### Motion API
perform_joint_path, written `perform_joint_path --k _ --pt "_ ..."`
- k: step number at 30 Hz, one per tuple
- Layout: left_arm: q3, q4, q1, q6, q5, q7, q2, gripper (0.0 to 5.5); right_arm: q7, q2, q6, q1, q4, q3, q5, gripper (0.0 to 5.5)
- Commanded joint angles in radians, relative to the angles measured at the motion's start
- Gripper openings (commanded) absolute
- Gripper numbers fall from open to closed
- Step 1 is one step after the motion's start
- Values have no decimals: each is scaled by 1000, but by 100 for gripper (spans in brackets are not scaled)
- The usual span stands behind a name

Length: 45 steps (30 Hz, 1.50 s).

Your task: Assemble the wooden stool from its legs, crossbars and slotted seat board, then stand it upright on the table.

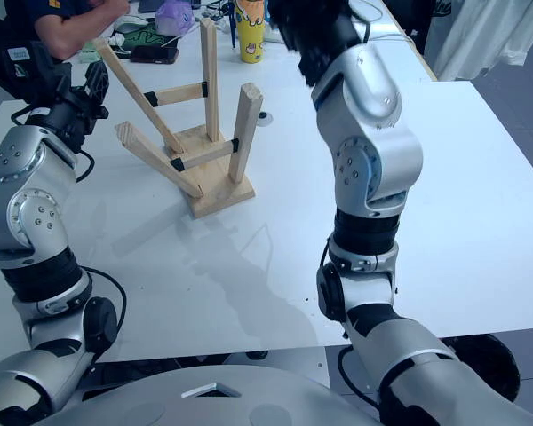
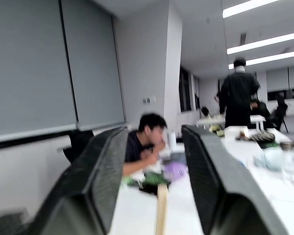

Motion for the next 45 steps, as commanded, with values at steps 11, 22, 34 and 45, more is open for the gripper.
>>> perform_joint_path --k 11,22,34,45 --pt "6 -21 4 -4 8 24 -16 265 103 -16 67 150 246 154 -23 2" --pt "14 -88 139 36 29 58 -35 265 -29 -44 -200 66 226 -69 6 2" --pt "-176 -324 565 5 198 170 -179 127 -1 -161 -227 368 353 33 -193 0" --pt "-487 -297 265 99 249 99 -198 4 273 -113 -121 427 97 324 -122 0"
